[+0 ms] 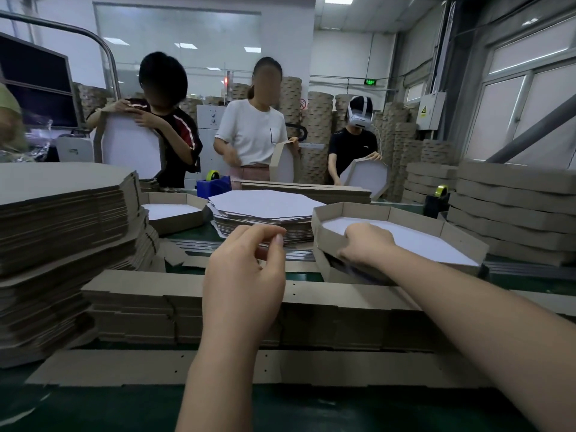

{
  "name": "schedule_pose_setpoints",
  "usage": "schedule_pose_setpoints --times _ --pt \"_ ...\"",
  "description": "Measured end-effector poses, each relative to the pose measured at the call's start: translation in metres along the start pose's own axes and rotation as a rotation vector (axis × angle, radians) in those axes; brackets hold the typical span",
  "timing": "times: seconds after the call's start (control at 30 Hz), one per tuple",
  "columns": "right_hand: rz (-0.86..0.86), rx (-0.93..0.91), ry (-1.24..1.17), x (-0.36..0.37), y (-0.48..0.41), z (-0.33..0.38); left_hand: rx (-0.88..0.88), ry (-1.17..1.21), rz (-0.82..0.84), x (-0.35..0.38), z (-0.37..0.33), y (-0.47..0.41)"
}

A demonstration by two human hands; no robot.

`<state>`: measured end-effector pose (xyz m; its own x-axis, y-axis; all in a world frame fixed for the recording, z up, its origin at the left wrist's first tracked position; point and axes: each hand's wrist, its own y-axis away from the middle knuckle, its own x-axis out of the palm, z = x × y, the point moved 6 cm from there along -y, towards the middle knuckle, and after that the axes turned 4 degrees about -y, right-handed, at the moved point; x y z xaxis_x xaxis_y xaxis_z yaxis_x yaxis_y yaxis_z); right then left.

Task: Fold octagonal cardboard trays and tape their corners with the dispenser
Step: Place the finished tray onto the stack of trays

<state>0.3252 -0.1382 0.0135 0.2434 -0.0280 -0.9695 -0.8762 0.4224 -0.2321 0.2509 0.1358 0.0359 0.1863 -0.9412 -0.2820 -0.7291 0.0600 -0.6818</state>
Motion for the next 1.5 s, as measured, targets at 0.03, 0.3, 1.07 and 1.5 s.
schedule_pose_setpoints --times 0.03,0.3,1.07,1.5 --pt "-0.035 -0.012 -0.023 0.0 -0.002 0.007 0.001 -0.001 0.003 0.0 0.0 0.0" --pt "0.206 -0.005 -0.04 0.01 0.003 -0.011 -0.008 0.029 -0.008 -0.003 0.003 -0.001" --pt "0.096 -0.028 0.108 0.012 0.024 -0.016 0.006 -0.004 0.017 0.003 -0.001 -0.002" --pt "-0.065 -0.296 -0.305 -0.031 0.125 0.053 0.081 -0.039 0.054 -0.02 -0.035 0.002"
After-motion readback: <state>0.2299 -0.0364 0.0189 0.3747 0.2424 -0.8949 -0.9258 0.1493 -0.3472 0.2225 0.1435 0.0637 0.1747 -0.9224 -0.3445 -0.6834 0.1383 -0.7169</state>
